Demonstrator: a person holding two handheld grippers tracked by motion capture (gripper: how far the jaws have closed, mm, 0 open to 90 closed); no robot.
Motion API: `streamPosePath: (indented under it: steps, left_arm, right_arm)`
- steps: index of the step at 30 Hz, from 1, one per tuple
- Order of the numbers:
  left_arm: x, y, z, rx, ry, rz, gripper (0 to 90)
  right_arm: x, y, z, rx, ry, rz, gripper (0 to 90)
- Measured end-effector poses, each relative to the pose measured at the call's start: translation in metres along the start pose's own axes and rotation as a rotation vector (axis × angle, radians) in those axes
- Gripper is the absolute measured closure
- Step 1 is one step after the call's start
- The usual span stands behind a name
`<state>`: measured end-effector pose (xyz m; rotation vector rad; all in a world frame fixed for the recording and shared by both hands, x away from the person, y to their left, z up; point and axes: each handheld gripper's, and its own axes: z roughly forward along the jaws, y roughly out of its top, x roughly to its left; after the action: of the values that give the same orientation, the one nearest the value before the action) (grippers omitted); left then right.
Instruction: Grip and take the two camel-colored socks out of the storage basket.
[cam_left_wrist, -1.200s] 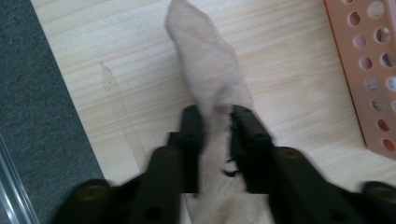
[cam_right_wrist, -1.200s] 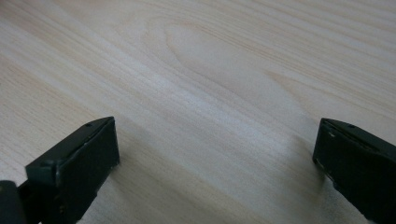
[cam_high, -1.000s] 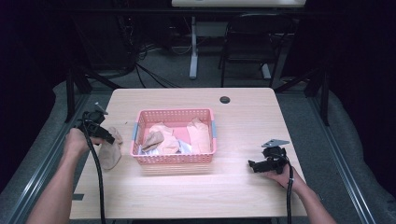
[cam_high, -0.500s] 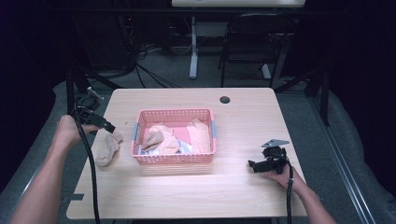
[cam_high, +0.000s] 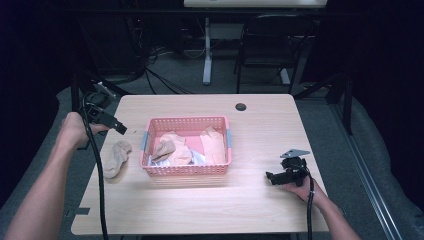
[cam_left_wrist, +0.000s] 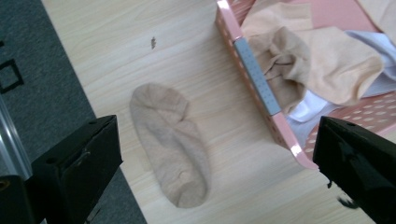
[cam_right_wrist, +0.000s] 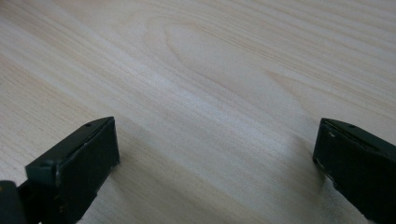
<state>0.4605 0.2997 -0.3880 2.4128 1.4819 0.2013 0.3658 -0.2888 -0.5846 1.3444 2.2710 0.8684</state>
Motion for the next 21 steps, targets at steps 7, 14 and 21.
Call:
streamPosePath:
  steps: [7,14,21]
  left_arm:
    - [-0.011,0.009,0.002,0.005,-0.007,0.018,0.3]
    - [-0.033,0.026,0.013,0.013,-0.027,0.064,0.3]
    - [-0.049,0.038,0.023,0.021,-0.043,0.094,0.3]
  right_arm:
    - [0.0,0.0,0.0,0.0,-0.004,0.002,0.0]
    - [0.0,0.0,0.0,0.0,-0.004,0.001,0.0]
    - [0.0,0.0,0.0,0.0,-0.004,0.0,0.0]
